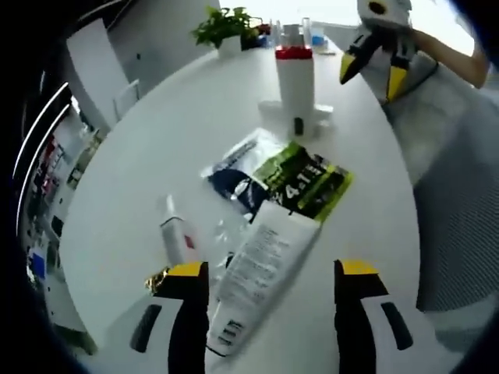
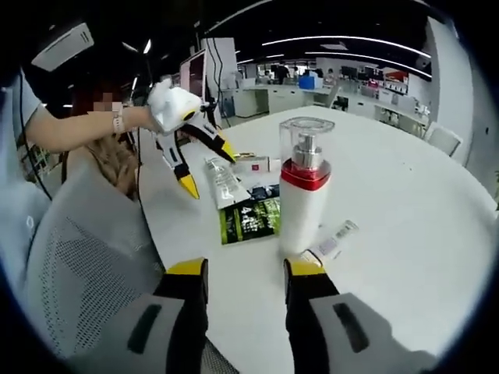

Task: Arrange the skincare products in the storage area until every visible bottle or jar stands upright without overlapping.

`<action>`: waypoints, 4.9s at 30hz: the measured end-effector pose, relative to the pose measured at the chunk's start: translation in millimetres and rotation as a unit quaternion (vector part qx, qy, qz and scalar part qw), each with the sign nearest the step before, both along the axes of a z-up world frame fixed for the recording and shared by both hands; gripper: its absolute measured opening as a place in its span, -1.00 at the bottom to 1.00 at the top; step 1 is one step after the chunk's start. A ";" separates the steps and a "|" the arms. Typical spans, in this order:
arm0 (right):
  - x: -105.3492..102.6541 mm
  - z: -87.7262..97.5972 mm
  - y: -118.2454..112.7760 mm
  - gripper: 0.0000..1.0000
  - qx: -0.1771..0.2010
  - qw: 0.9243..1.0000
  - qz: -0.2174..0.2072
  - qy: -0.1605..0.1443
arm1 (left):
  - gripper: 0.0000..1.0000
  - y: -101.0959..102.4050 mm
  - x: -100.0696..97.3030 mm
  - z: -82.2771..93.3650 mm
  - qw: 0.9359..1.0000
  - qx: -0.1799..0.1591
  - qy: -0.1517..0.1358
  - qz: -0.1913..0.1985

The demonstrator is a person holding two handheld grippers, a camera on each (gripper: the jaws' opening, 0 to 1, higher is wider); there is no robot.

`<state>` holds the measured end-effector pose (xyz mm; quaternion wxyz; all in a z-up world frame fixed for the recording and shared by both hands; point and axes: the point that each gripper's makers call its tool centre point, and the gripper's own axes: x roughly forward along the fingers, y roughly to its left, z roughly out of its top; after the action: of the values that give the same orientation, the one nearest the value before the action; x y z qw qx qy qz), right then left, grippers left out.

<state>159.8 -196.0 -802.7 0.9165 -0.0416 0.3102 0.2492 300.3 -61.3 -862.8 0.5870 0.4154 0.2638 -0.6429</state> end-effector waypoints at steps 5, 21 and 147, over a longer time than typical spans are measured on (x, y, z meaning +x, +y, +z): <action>1.3 0.5 -0.3 -0.27 0.002 1.000 -0.002 0.000 | 0.18 -2.1 -1.2 -8.0 1.000 0.022 0.007 -0.018; -0.4 -3.6 -3.9 -0.28 0.017 1.000 -0.017 0.006 | -0.05 -6.2 -1.5 -18.2 0.994 0.078 0.012 -0.072; 35.1 67.2 93.9 -0.68 0.033 0.991 0.053 -0.114 | -0.40 -46.7 -96.5 107.7 0.941 -0.320 0.093 0.055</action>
<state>194.9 -102.1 -735.4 0.9322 -0.0565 0.1923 0.3014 203.8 -108.0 -755.1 0.6961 0.1294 0.1200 -0.6959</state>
